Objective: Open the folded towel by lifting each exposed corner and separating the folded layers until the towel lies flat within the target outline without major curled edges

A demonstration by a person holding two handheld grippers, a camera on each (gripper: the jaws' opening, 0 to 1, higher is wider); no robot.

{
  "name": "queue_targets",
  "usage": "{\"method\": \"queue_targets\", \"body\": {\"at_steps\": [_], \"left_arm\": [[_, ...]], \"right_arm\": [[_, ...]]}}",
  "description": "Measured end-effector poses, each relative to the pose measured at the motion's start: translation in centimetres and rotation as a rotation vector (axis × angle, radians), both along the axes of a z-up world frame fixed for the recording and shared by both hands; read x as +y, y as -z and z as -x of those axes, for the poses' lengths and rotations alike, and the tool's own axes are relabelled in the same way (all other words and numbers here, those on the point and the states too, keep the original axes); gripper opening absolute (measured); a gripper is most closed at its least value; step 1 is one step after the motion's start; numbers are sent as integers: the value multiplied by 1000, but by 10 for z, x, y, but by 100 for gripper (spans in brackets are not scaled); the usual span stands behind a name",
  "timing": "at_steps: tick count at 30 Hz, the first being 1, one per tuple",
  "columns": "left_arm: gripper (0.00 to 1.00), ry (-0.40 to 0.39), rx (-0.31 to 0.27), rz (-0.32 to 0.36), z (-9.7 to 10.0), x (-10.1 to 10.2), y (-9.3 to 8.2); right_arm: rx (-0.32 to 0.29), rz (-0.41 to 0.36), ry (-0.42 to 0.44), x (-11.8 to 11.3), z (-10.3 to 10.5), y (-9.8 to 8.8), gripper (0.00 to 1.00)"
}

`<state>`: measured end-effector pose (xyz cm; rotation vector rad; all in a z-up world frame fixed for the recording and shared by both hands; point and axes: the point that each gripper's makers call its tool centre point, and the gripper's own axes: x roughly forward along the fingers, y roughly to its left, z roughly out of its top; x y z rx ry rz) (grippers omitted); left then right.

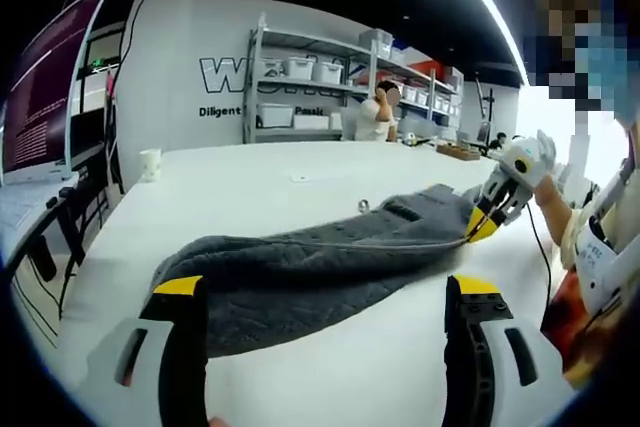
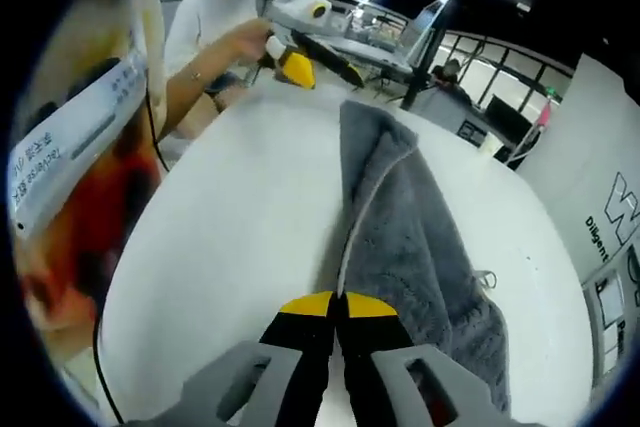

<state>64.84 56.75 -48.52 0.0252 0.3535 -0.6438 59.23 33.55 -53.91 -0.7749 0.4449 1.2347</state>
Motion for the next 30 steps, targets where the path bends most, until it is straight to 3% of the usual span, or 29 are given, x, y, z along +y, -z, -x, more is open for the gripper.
{"method": "queue_targets", "body": {"at_steps": [8,20,30], "left_arm": [[97,2,-4,-1,2,0,-1],[97,5,-6,-8,2,-2,-3],[97,11,-9,-16,1,-3,-6]], "right_arm": [[70,24,-83,-1,27,9,0],[101,-71,-164,3,49,-16,0],[215,-97,-280,0,77,-22,0]]}}
